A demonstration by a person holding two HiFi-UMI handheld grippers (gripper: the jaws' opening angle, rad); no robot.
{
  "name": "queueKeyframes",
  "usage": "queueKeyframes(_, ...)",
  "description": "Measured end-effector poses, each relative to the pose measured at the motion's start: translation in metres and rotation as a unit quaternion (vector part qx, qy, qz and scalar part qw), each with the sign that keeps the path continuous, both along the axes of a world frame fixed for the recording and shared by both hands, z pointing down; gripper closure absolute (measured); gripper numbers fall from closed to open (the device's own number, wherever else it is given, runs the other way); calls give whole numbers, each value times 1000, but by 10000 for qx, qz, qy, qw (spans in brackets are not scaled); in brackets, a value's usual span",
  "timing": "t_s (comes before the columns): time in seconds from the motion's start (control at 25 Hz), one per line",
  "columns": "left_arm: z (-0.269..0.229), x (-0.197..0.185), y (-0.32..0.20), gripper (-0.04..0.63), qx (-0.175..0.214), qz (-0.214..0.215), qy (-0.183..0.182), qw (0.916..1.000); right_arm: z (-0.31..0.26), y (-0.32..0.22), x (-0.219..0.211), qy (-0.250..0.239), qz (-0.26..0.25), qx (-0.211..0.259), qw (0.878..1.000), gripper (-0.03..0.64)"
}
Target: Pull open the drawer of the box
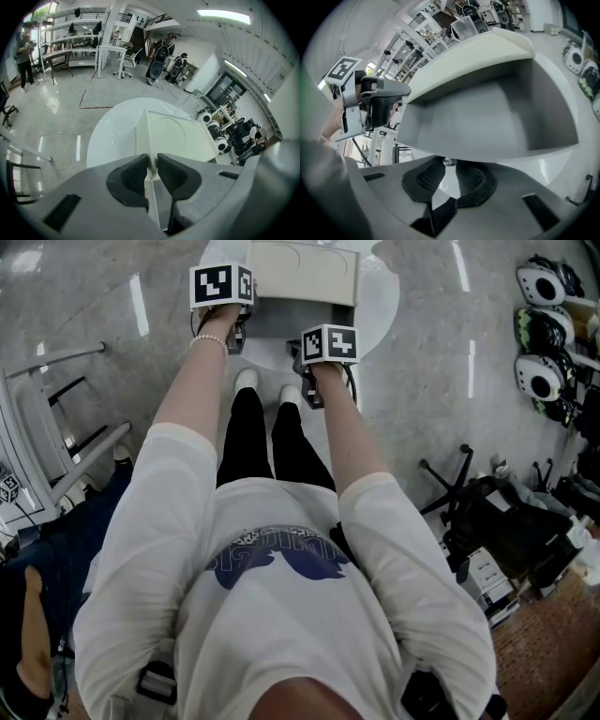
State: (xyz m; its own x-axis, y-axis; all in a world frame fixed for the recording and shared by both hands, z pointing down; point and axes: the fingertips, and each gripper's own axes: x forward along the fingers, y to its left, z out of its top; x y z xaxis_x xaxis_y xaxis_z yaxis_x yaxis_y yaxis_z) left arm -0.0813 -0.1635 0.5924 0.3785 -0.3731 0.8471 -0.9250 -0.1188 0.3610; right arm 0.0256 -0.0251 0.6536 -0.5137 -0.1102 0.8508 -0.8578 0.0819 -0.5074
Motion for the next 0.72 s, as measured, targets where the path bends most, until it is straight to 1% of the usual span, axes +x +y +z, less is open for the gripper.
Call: queueKeyframes(0.72,-2,-1,-1,517,-11,-19,-34,10000,-1,11,0,-36,-66,5,10000,554)
